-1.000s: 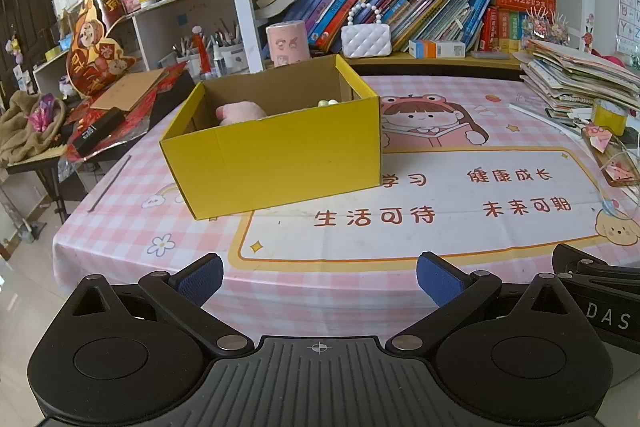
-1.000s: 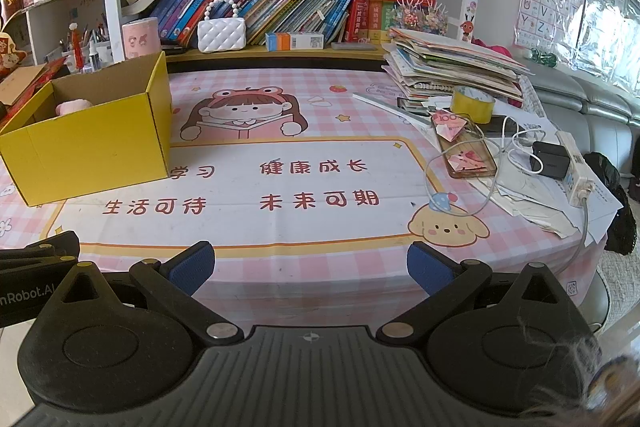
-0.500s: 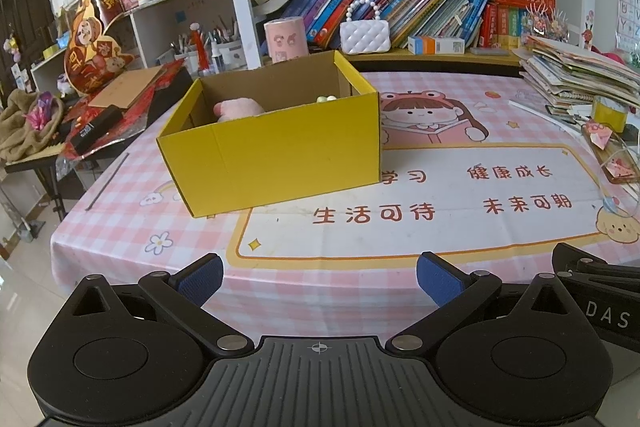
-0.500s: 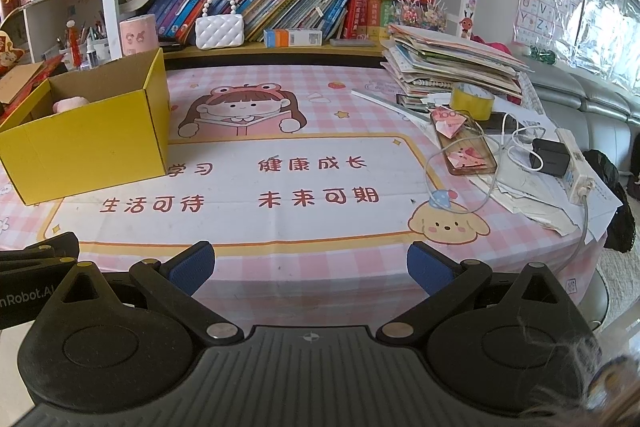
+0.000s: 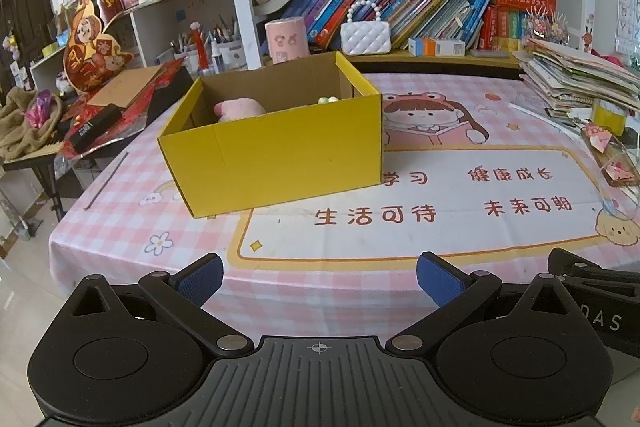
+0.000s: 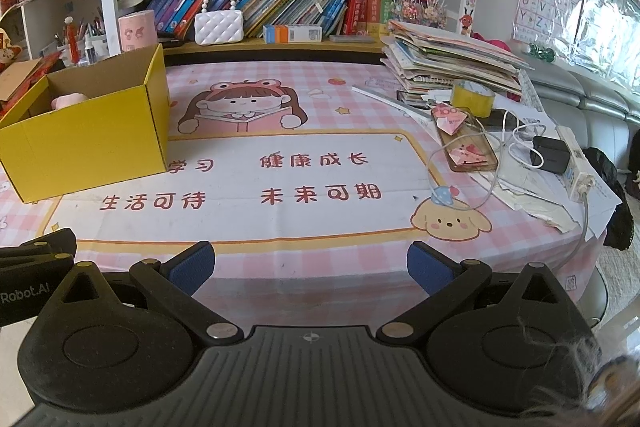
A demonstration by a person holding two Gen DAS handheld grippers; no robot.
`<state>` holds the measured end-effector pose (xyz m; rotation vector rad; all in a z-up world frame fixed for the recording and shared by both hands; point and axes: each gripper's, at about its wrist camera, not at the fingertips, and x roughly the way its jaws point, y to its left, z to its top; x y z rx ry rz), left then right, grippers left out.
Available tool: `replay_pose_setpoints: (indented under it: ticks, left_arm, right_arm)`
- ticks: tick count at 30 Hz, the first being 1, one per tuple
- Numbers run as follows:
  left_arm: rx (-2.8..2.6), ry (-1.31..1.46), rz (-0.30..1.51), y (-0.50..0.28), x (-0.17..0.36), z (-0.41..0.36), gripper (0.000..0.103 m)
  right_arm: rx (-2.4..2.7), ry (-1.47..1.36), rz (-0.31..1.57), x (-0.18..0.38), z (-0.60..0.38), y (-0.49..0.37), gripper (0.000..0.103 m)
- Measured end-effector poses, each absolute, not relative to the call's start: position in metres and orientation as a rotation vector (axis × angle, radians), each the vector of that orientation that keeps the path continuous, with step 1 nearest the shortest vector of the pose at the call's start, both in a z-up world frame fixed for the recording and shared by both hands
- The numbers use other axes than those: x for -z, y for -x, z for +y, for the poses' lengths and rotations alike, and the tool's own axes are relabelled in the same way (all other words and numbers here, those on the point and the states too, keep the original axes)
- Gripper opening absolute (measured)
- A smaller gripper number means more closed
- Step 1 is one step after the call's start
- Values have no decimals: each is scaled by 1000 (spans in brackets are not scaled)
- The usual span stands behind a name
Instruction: Organize objects
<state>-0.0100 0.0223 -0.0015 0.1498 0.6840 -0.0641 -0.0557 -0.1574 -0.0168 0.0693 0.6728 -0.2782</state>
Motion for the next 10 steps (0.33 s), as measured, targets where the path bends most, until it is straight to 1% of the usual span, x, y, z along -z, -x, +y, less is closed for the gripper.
replay_pose_setpoints:
  ticks: [10]
  left_arm:
    - [69, -140, 696, 6, 4, 25, 103]
  right_arm:
    - [278, -69, 683, 17, -153, 50, 103]
